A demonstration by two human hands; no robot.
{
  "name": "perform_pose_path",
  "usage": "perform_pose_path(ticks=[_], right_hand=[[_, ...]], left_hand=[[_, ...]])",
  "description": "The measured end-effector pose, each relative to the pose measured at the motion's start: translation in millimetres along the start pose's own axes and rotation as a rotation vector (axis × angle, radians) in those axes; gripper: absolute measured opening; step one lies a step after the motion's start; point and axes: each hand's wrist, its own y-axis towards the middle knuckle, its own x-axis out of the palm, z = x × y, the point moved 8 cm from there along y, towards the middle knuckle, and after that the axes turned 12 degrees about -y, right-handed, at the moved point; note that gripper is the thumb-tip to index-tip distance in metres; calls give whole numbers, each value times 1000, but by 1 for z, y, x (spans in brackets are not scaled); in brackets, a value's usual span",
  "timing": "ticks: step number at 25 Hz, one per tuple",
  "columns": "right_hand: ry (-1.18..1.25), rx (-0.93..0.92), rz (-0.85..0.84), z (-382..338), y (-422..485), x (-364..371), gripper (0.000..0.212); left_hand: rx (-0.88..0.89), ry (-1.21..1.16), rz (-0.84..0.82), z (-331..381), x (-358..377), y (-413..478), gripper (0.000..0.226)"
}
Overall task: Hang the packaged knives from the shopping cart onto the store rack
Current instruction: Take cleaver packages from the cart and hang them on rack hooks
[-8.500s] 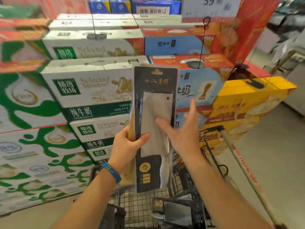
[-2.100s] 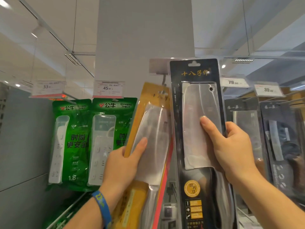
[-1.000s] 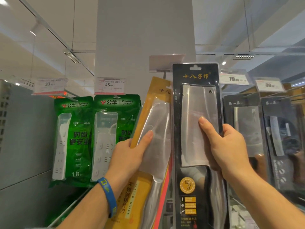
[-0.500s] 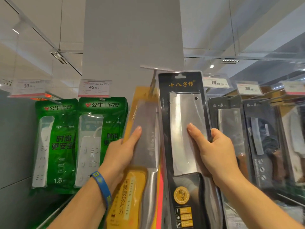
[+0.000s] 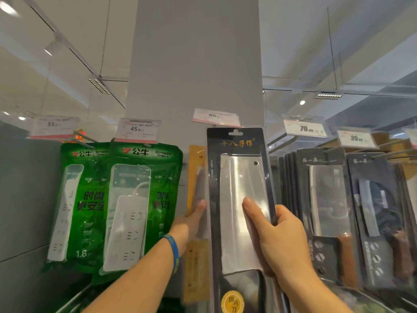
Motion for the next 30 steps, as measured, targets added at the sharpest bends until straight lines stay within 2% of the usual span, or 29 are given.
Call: perform_pose_path(ticks=[2,4,5,8,11,12,15,17,23,26,30], right_hand=[[12,-7,-11,-2,-1,6,70],[41,-26,-23,-2,-2,11,69],[56,-31,-32,-2,-3,13,66],[90,-42,-73,-3,-5,19,52],[94,-59,-83,-8,-5,25,45],[104,-60,-87,-10,-5,27,40],[106,-103,-150,-17,-8,38,33],[110,-137,-205,-22,-11,43,31],[43,-123,-174,-28,0,49,30],[28,-93,-147,-34,12,53,38],[50,-35,-199,-22,18,65,41]], left_hand=[[82,97,-39,9,8,1,59],[275,334,-19,33,5,-13,51],[430,403,15,54,1,-27,53],[895,341,117,139,-18,-88,61],[1331,647,192,220,-15,-139,71],[1411,800,185,240,-6,-149,69],[1483,1142,164,269,17,-155,40],[1522,1240,150,274,28,-155,31],[1559,1099,120,288,28,-153,28],[1538,986,120,288,26,-150,30],[1513,843,136,282,18,-148,26]])
